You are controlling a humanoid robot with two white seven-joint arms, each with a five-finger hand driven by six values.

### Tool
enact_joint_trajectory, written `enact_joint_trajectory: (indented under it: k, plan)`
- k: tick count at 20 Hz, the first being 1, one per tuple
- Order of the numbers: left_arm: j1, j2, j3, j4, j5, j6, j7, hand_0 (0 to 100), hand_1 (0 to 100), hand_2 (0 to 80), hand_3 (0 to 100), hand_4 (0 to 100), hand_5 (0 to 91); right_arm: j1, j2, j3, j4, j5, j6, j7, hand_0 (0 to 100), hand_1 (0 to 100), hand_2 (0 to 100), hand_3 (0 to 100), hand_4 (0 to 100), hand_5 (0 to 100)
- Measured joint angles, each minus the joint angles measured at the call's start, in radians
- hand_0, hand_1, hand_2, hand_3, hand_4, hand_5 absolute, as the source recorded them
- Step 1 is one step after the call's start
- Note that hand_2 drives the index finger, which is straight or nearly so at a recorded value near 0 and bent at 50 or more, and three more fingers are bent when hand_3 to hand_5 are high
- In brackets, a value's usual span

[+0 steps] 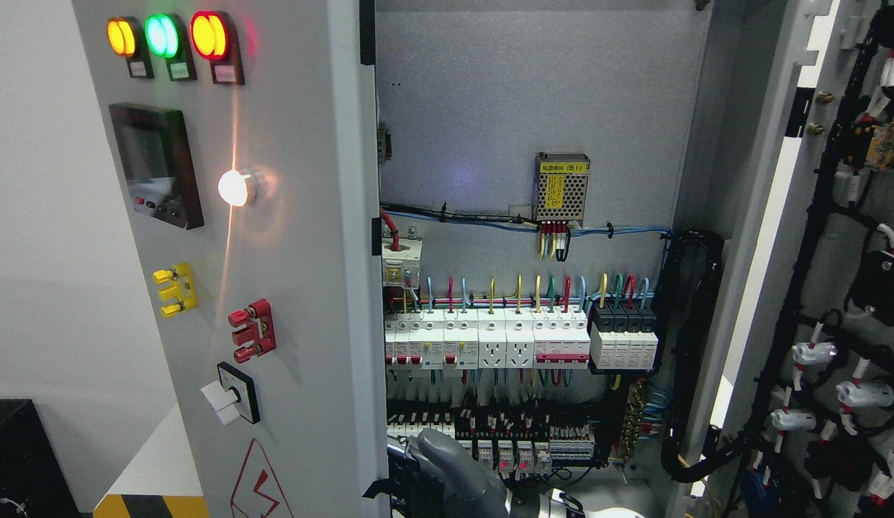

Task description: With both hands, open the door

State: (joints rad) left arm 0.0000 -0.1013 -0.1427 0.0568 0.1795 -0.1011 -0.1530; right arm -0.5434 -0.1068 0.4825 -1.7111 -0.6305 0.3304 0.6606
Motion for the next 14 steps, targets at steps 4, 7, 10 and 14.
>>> enact_joint_trajectory:
  k: [4,7,10,14]
  plan:
    - [0.0,0.0,0.0,0.0,0.0,0.0,0.0,0,0,0.0,0,0,0.0,0.002,0.0,0.014,-0.007,-0.009,0.004,0.0,0,0,0,0,0,0]
    - [0.0,0.0,0.0,0.0,0.0,0.0,0.0,0,0,0.0,0,0,0.0,0.004,0.001,0.027,-0.01,-0.012,0.005,0.002,0,0,0,0,0,0]
    - [0.0,0.0,0.0,0.0,0.0,0.0,0.0,0,0,0.0,0,0,0.0,0.004,0.003,0.041,-0.012,-0.014,0.005,0.003,0,0,0,0,0,0]
    - [0.0,0.0,0.0,0.0,0.0,0.0,0.0,0,0,0.0,0,0,0.0,0.004,0.008,0.061,-0.011,-0.015,0.005,-0.003,0,0,0,0,0,0]
